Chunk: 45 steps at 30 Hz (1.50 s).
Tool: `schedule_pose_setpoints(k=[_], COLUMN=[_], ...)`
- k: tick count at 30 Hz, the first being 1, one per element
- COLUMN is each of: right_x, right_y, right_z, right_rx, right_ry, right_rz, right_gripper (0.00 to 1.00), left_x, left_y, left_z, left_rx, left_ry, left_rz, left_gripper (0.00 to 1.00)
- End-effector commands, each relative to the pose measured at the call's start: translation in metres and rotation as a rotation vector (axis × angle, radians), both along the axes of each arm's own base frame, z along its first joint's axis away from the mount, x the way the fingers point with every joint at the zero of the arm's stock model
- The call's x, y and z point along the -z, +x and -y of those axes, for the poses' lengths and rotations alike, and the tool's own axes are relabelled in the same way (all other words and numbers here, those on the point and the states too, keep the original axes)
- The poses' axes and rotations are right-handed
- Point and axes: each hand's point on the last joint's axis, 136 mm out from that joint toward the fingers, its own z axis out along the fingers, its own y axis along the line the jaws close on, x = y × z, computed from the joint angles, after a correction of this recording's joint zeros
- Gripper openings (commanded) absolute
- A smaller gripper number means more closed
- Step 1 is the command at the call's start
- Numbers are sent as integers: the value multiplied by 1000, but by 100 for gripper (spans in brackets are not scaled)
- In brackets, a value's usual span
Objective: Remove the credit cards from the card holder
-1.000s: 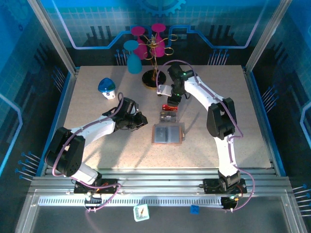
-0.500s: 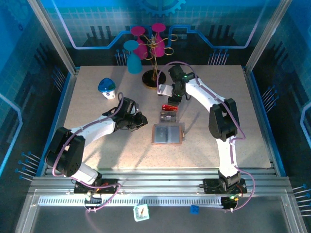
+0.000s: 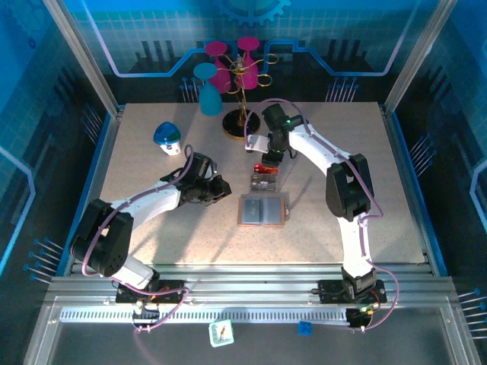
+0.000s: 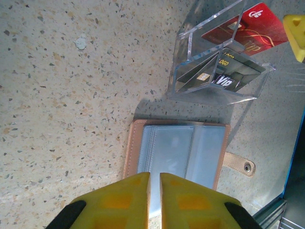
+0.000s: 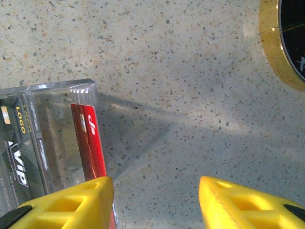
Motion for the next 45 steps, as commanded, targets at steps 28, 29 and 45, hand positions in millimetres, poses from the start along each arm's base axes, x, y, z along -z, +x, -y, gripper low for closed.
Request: schedule_pose_setpoints(k=[28, 29, 45], right_x=[-73, -75, -54], right_y=[-75, -82, -149], right_z=[-31, -33, -51], right_rx=[132, 155, 804], right_ry=[274, 296, 687], right_rz=[-61, -81, -479], right_gripper=[49, 49, 39], left_x=[11, 12, 17], left_y=[-2, -1, 4], left_z=[8, 8, 19], left_rx=[21, 23, 51], left_ry=[-41, -41, -72], left_rz=[-55, -56, -83], left_gripper=[14, 14, 14])
